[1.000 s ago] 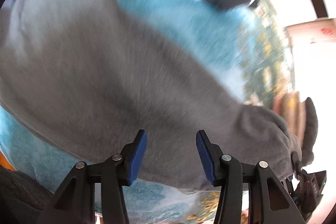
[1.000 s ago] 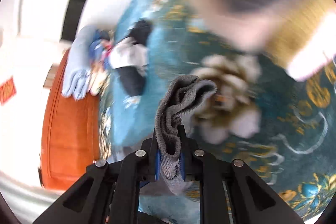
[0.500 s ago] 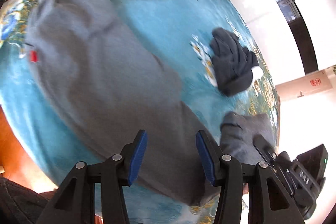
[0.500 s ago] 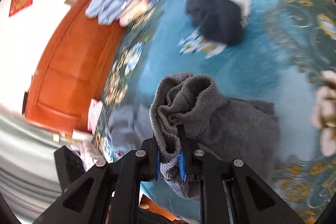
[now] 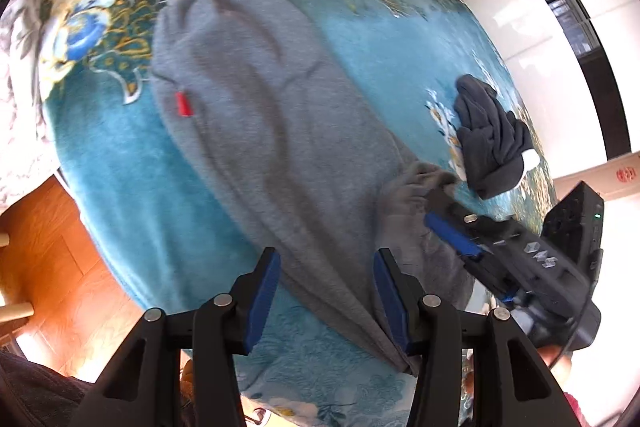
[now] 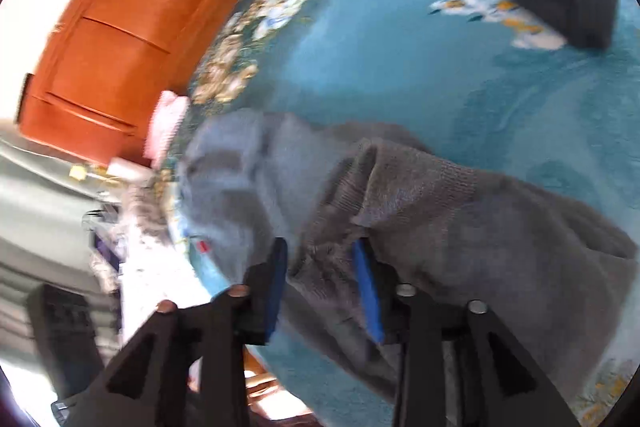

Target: Fold clothes

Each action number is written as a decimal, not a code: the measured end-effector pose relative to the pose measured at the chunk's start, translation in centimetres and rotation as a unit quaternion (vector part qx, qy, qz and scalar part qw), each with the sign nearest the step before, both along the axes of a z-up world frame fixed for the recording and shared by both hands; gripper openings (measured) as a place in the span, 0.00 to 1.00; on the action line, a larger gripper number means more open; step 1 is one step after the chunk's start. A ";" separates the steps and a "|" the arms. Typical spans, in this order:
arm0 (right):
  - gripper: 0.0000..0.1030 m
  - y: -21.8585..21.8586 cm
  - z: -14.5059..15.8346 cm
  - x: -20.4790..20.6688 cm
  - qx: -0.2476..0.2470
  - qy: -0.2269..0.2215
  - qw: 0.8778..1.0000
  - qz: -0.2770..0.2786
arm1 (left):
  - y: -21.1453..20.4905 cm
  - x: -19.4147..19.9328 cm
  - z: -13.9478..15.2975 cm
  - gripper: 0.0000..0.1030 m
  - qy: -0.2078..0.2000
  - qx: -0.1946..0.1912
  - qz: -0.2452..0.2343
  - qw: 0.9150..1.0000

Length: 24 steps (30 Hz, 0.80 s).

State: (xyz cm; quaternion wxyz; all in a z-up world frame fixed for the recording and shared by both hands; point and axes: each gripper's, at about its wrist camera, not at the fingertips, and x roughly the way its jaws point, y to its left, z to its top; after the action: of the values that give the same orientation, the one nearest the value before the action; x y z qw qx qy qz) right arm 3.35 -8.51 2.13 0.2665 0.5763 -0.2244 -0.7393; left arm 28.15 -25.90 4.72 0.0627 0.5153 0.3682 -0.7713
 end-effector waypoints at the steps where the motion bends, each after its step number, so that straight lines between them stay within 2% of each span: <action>1: 0.38 0.1 0.2 -0.2 -0.015 -0.001 1.000 0.000 | -0.1 0.1 -0.1 0.51 0.000 0.005 0.002 1.000; 3: 0.42 1.0 1.2 -0.4 -0.041 0.012 0.999 0.000 | -0.3 0.1 -0.4 0.54 0.001 0.015 0.005 1.000; 6: 0.43 3.6 2.1 -1.0 -0.035 0.028 0.999 -0.017 | 0.7 -0.9 -1.2 0.54 -0.002 0.031 -0.006 0.999; 10: 0.43 7.6 0.8 -1.1 -0.022 0.012 0.999 -0.044 | 3.1 -3.4 -2.6 0.56 -0.015 0.036 -0.038 0.998; 16: 0.43 13.1 -2.1 -0.3 -0.029 -0.043 0.994 -0.100 | 5.0 -7.1 -5.5 0.59 -0.044 0.040 -0.050 0.997; 21: 0.43 14.7 -2.4 -0.3 -0.035 -0.049 0.991 -0.118 | 6.2 -8.9 -6.2 0.61 -0.050 0.045 -0.051 0.996; 24: 0.43 14.7 -2.3 -0.5 -0.042 -0.047 0.990 -0.125 | 7.2 -9.4 -6.1 0.58 -0.058 0.021 -0.062 0.996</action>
State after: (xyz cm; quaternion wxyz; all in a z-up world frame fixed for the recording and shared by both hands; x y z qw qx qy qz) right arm 2.87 6.21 -0.18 0.1857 0.5662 -0.3378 -0.7286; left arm 18.78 -18.75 -1.41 0.0253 0.5824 0.3472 -0.7346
